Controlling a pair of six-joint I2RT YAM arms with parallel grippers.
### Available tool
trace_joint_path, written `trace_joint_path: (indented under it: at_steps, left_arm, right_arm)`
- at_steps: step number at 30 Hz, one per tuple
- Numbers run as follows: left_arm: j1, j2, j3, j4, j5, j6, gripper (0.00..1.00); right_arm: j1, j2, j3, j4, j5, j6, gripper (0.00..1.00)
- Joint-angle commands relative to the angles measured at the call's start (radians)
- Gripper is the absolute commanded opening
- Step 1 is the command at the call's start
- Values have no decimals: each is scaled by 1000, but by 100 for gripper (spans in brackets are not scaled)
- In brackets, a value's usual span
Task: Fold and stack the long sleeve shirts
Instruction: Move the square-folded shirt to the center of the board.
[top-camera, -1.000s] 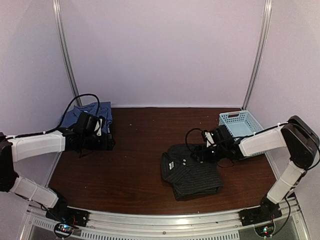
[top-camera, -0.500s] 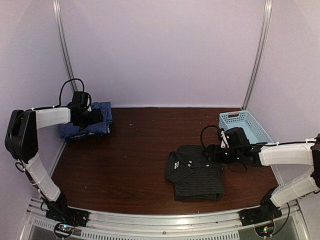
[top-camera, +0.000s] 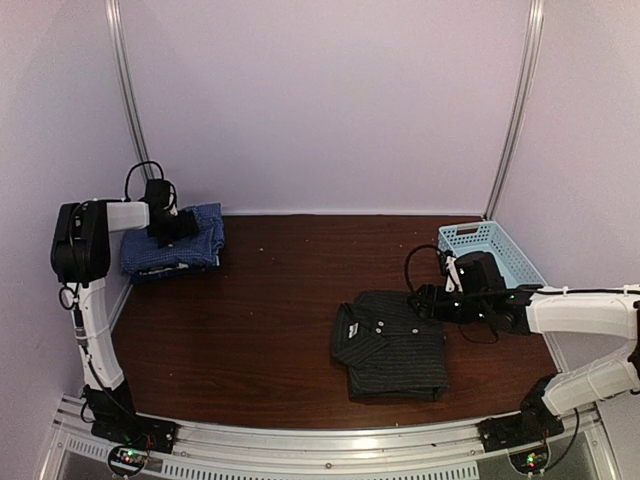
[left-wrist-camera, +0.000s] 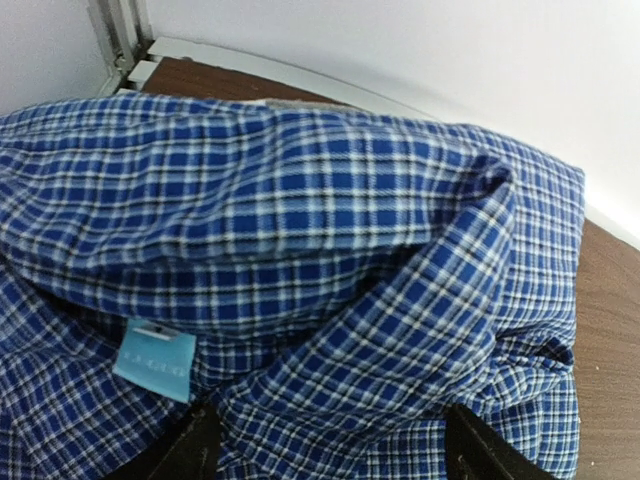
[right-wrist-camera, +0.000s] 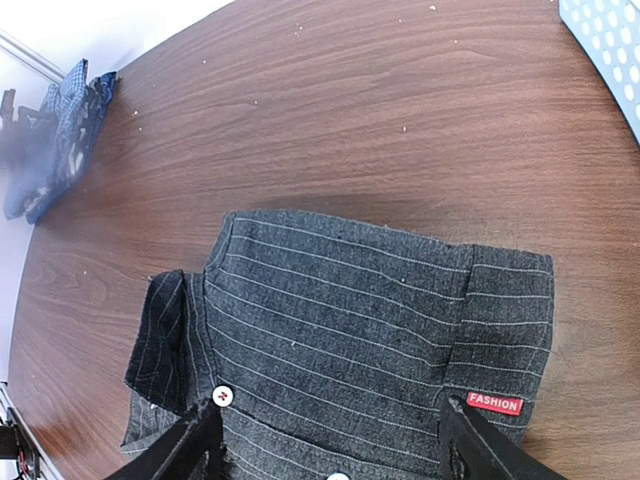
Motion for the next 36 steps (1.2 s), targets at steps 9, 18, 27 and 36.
trace_joint_path:
  at_steps: [9, 18, 27, 36]
  left_arm:
    - [-162, 28, -268, 177, 211, -82, 76]
    - [-378, -34, -439, 362, 224, -221, 75]
    - [-425, -112, -424, 262, 178, -154, 75]
    - [-424, -130, -232, 130, 171, -15, 78]
  right_arm:
    - [9, 69, 44, 36, -17, -10, 74]
    - [10, 53, 32, 18, -2, -8, 75]
    - [10, 53, 17, 19, -2, -9, 75]
    - [8, 94, 153, -98, 63, -185, 82]
